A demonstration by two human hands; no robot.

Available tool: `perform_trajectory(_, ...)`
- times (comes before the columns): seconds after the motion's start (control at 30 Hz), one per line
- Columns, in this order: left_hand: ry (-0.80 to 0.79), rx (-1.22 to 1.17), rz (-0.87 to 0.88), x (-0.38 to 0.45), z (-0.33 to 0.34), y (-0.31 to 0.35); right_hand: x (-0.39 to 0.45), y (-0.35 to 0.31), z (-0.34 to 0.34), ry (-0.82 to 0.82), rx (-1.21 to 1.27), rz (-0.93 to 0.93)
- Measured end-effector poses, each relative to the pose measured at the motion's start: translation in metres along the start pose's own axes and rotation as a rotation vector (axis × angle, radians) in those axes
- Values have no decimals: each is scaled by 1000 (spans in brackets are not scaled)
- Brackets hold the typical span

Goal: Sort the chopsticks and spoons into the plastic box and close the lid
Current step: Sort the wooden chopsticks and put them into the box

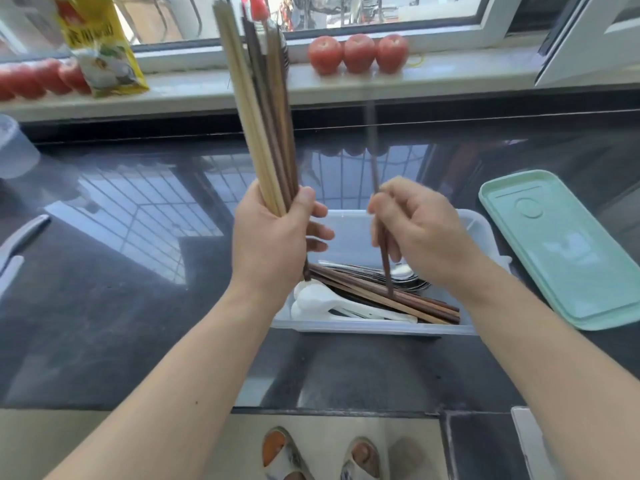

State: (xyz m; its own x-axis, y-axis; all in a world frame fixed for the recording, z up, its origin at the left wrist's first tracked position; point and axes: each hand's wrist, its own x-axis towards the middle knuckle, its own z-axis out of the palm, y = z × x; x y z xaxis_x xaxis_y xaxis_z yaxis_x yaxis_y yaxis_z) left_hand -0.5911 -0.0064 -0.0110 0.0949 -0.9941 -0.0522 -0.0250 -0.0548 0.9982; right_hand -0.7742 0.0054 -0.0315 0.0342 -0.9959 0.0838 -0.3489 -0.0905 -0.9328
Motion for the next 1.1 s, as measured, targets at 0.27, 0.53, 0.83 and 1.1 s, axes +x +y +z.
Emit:
perform_trajectory(0.27, 161, 16, 191, -1, -4, -10, -4, 21, -4, -492, -564, 162)
perform_trajectory(0.53, 82, 85, 152, -5, -2, -7, 4, 42, 3, -551, -731, 288)
perform_trajectory(0.83, -61, 472, 62, -21, -8, 13, -22, 30, 15, -543, -666, 341)
perform_trajectory(1.1, -124, 669, -5, -57, -45, 11, -74, 13, 41, -581, -624, 431)
